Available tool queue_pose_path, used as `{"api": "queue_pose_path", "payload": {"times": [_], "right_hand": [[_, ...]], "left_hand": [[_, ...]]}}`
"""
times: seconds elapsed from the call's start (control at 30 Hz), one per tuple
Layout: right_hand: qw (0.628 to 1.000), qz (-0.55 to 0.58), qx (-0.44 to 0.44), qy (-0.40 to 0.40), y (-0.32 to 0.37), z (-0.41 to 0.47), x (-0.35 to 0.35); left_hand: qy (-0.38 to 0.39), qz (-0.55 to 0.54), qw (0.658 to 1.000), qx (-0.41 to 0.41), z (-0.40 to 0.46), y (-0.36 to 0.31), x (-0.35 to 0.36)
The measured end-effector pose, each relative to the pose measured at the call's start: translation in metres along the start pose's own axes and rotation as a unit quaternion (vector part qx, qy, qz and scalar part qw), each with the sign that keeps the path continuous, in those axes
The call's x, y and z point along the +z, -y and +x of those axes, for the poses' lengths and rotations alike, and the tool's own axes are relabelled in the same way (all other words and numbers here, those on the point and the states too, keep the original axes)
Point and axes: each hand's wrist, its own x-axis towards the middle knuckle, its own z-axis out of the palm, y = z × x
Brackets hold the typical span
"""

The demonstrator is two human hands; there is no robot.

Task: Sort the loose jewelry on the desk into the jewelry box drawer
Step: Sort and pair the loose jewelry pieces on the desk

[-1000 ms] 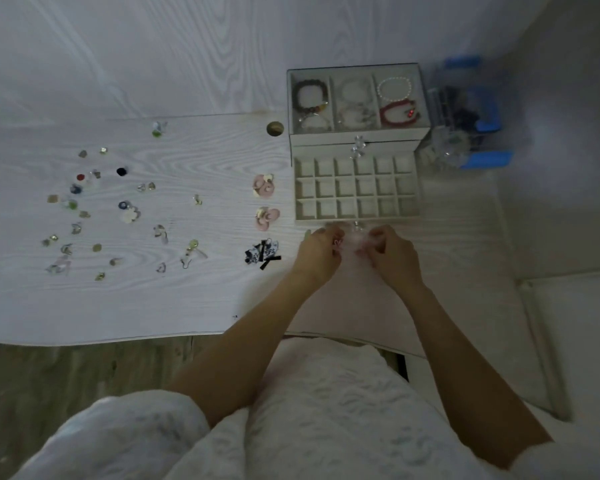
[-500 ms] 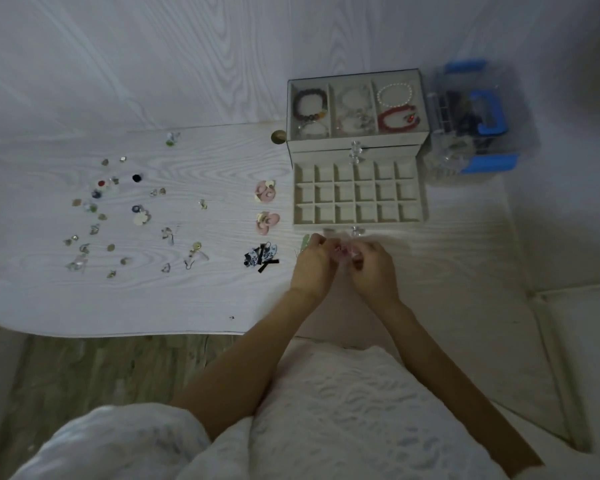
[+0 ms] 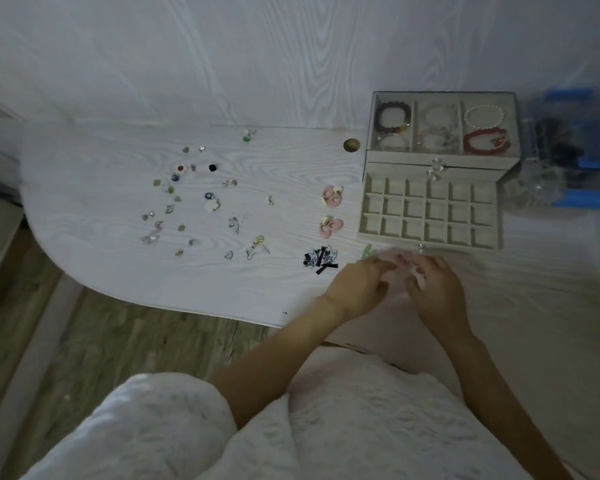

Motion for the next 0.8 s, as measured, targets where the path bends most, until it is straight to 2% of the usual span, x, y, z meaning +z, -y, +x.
{"api": "queue_pose_path", "payload": {"times": [0.1, 0.17, 0.23, 0.33, 0.43, 0.53, 0.63, 0.8], "right_hand": [[0.995, -0.046, -0.088, 0.025, 0.026, 0.007, 0.006], [0.985, -0.069, -0.144, 0.061, 0.050, 0.015, 0.015], [0.975, -0.078, -0.182, 0.098, 0.074, 0.021, 0.029], [0.959, -0.082, -0.222, 0.157, 0.108, 0.031, 0.060], [0.950, -0.076, -0.218, 0.208, 0.139, 0.047, 0.099], [0.949, -0.083, -0.194, 0.235, 0.158, 0.057, 0.133], [0.951, -0.099, -0.168, 0.240, 0.165, 0.060, 0.155], [0.959, -0.088, -0.132, 0.234, 0.172, 0.069, 0.169]], "left_hand": [[-0.081, 0.069, 0.992, 0.072, -0.033, 0.032, -0.024], [-0.160, 0.106, 0.978, 0.085, -0.056, 0.060, -0.037], [-0.219, 0.117, 0.968, 0.036, -0.077, 0.090, -0.045], [-0.287, 0.081, 0.950, -0.093, -0.102, 0.131, -0.057], [-0.290, -0.037, 0.928, -0.233, -0.113, 0.167, -0.071], [-0.290, -0.154, 0.896, -0.298, -0.111, 0.196, -0.086], [-0.272, -0.173, 0.896, -0.306, -0.102, 0.214, -0.097], [-0.217, -0.127, 0.929, -0.273, -0.068, 0.228, -0.108]]}}
